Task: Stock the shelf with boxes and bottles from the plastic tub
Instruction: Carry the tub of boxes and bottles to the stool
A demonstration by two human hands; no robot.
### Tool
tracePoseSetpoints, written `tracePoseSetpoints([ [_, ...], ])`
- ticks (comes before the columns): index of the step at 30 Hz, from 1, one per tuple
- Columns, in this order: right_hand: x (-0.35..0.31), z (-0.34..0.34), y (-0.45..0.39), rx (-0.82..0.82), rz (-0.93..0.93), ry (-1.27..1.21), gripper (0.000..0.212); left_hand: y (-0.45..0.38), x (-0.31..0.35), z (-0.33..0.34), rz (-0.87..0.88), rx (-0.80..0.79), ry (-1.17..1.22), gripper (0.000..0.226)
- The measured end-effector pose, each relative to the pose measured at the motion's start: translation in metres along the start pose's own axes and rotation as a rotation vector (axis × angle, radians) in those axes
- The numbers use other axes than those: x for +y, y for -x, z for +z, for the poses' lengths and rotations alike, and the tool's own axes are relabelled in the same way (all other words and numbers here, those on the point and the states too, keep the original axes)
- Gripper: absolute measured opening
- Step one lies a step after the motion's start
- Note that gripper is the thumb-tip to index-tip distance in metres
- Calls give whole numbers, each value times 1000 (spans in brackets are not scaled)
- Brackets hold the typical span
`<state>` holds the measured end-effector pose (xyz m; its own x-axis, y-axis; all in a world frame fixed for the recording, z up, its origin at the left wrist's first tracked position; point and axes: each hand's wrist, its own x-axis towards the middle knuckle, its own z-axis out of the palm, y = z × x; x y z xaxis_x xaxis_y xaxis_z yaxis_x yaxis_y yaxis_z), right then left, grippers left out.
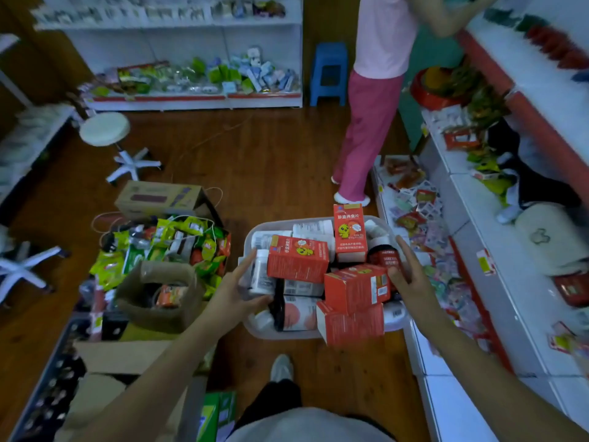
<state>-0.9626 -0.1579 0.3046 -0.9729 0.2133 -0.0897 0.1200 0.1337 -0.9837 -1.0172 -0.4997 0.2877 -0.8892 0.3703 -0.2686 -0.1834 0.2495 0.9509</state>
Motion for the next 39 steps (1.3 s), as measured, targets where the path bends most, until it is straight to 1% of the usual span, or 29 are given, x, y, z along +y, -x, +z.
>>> tracePoseSetpoints([
  [5, -23, 26, -77, 42, -13, -19, 91, -79, 23, -50, 1, -27, -7, 89],
  [7, -26, 33, -111, 61, 6, -4, 87, -112, 28, -69, -9, -29, -6, 91],
  [9, -28, 39, -147, 37, 19, -9, 79, -146, 32, -87, -24, -30, -10, 93],
  [11, -29, 47, -186, 21, 34, -21, 77, -181, 35, -104, -47, -27, -11, 94],
  [13, -28, 53, -227, 10, 45, -40, 83, -217, 39, -118, -60, -30, -10, 98],
  [17, -23, 62, -318, -41, 63, -29, 89, -294, 52, -139, -75, 11, -1, 94],
  [20, -36, 72, -386, -114, 61, -37, 93, -347, 65, -160, -94, 29, 0, 95],
  [22, -45, 82, -429, -150, 58, 9, 94, -378, 72, -178, -117, 51, 18, 97],
  [26, -51, 105, -516, -227, 62, 33, 111, -438, 86, -217, -119, 87, 32, 94],
  [28, -51, 120, -554, -261, 73, 40, 113, -468, 89, -239, -125, 110, 48, 94],
  [30, -51, 137, -592, -276, 75, 50, 112, -498, 87, -267, -133, 112, 42, 98],
  [33, -49, 169, -649, -283, 71, 50, 106, -546, 85, -311, -153, 115, 45, 100],
  [35, -46, 190, -685, -259, 63, 49, 102, -580, 87, -341, -156, 90, 39, 102],
  [39, -55, 230, -744, -243, 107, 7, 103, -647, 98, -404, -163, 22, 29, 101],
])
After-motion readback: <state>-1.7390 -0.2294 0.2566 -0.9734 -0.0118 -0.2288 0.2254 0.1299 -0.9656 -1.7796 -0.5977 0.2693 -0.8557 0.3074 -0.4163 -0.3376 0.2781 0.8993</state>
